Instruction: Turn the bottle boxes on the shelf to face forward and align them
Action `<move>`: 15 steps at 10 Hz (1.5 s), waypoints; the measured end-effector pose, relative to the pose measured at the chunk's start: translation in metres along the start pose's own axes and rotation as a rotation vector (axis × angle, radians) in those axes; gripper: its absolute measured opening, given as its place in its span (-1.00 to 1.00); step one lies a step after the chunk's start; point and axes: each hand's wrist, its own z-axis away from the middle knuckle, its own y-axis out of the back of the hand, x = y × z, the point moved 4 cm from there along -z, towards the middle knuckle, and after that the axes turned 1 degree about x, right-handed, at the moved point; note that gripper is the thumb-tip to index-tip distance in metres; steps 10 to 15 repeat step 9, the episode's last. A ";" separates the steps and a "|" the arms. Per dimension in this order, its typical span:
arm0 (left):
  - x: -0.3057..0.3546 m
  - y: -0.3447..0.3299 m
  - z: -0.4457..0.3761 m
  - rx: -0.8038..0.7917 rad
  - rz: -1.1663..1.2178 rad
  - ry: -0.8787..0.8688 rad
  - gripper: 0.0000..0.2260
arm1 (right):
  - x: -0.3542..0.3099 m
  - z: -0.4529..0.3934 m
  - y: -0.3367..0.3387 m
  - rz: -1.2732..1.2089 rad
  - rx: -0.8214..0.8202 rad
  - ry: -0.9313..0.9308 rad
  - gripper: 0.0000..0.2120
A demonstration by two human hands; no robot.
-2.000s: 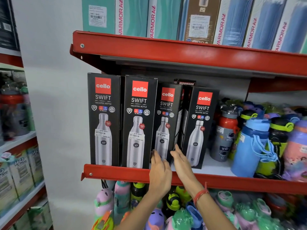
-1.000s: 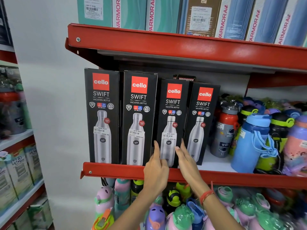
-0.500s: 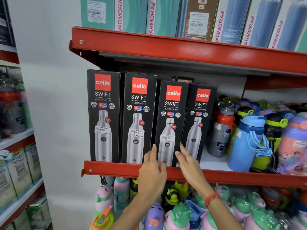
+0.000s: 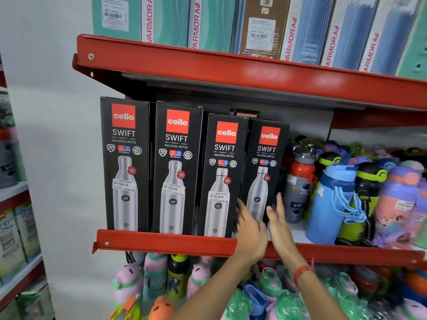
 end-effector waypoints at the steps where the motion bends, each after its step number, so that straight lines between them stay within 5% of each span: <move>1: -0.007 0.001 -0.001 -0.012 -0.038 0.061 -0.39 | 0.001 0.000 -0.002 0.020 -0.005 0.036 -0.50; 6: -0.006 0.024 0.048 -0.055 -0.222 -0.078 -0.42 | 0.008 0.037 0.015 0.164 0.056 0.067 -0.50; 8: 0.038 0.076 0.059 0.100 -0.171 -0.295 -0.51 | -0.063 0.053 0.012 0.301 0.371 0.461 -0.50; 9: 0.085 0.135 0.056 0.378 -0.190 -0.589 -0.53 | -0.141 0.058 0.009 0.346 0.474 0.824 -0.49; 15: 0.085 0.135 0.056 0.378 -0.190 -0.589 -0.53 | -0.141 0.058 0.009 0.346 0.474 0.824 -0.49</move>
